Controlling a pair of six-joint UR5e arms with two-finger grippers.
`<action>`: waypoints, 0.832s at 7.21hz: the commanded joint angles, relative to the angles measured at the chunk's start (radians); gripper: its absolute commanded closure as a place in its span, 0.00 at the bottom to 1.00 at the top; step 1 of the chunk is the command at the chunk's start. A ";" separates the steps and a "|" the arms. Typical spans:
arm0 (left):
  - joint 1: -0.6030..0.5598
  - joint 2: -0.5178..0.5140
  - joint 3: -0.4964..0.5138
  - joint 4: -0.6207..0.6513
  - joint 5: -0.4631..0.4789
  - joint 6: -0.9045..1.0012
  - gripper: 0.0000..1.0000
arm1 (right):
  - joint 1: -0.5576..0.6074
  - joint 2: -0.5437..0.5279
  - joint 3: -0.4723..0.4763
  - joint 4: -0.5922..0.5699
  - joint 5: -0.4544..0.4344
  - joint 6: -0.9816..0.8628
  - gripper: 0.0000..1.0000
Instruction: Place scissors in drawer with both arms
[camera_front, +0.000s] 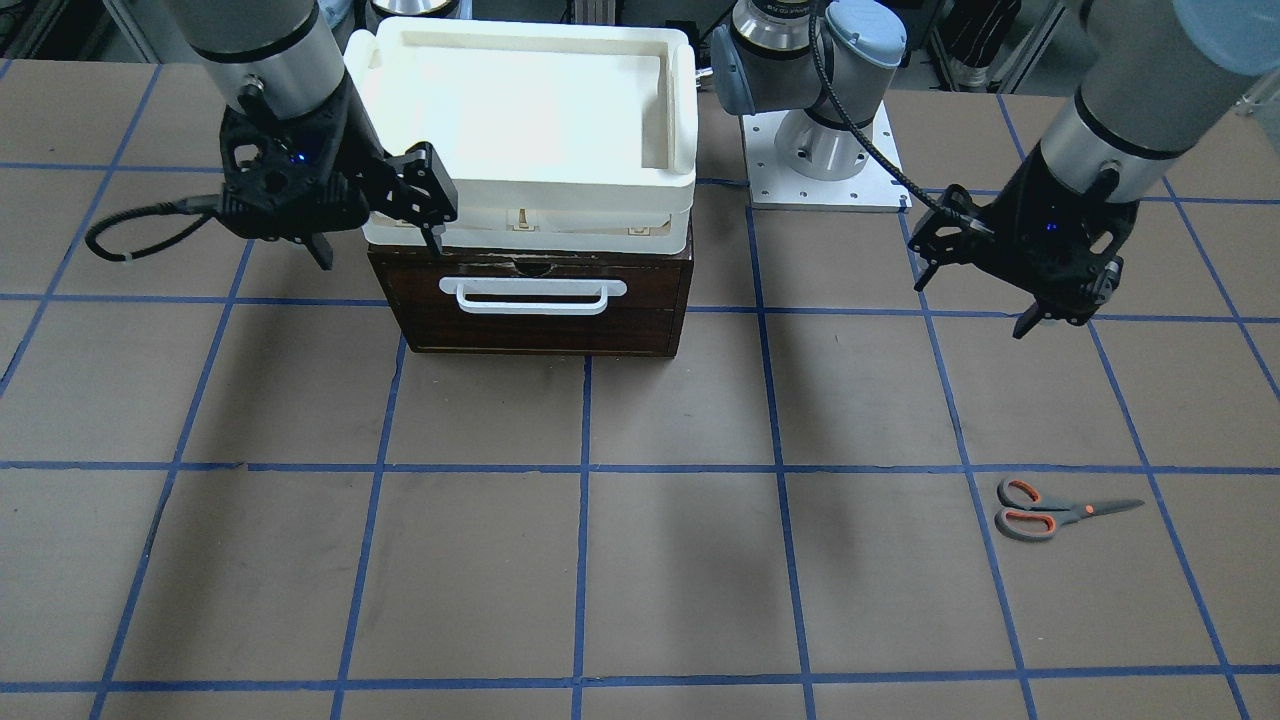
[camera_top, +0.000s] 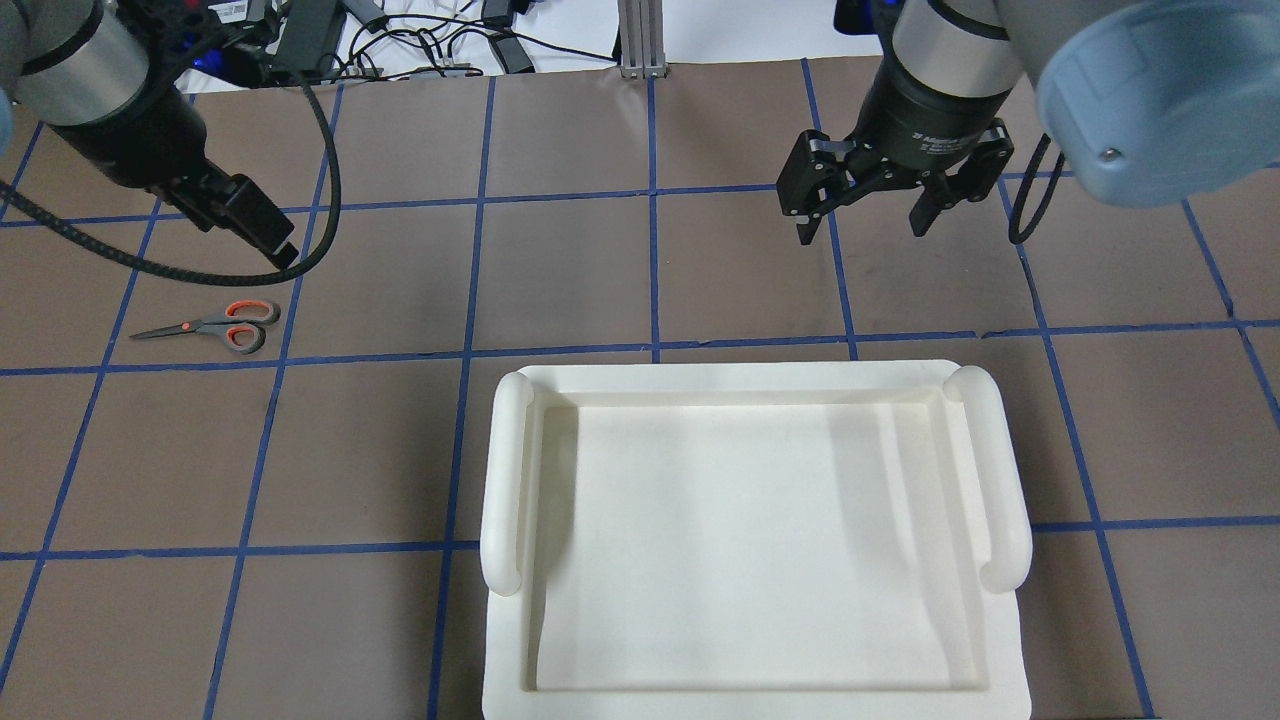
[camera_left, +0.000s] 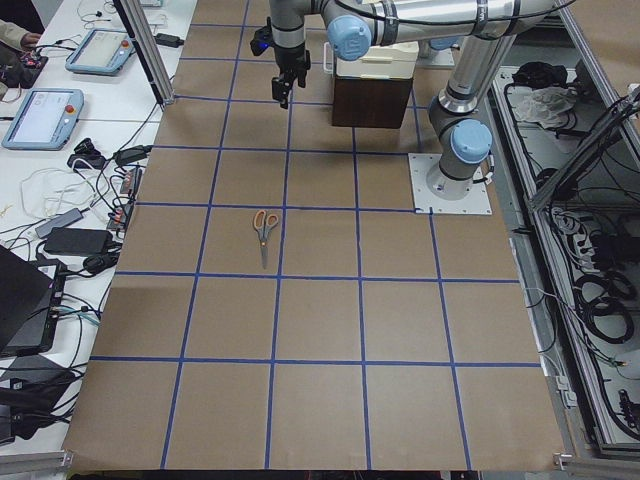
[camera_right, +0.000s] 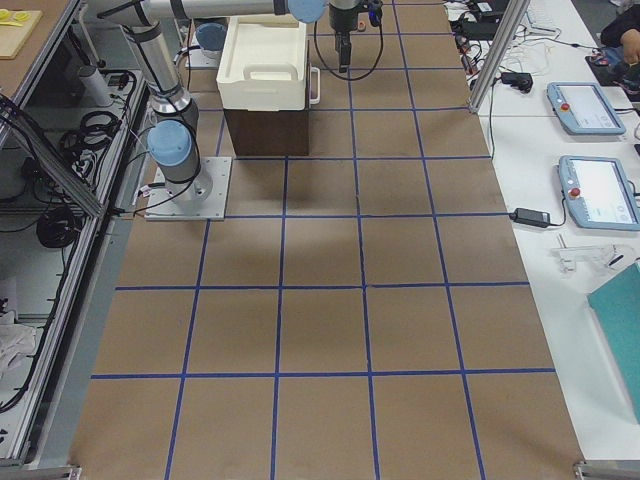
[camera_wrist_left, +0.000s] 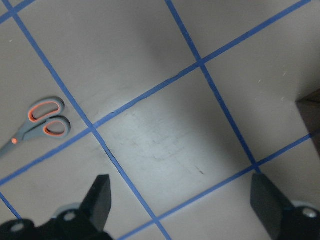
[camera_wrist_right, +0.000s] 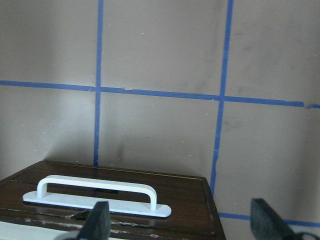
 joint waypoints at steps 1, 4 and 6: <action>0.156 -0.038 -0.110 0.146 0.002 0.446 0.00 | 0.084 0.075 0.001 -0.060 0.068 -0.343 0.00; 0.279 -0.174 -0.118 0.276 0.010 0.913 0.00 | 0.127 0.129 -0.001 -0.055 0.070 -0.766 0.00; 0.356 -0.289 -0.117 0.399 0.027 1.235 0.00 | 0.126 0.178 -0.002 0.019 0.070 -1.008 0.00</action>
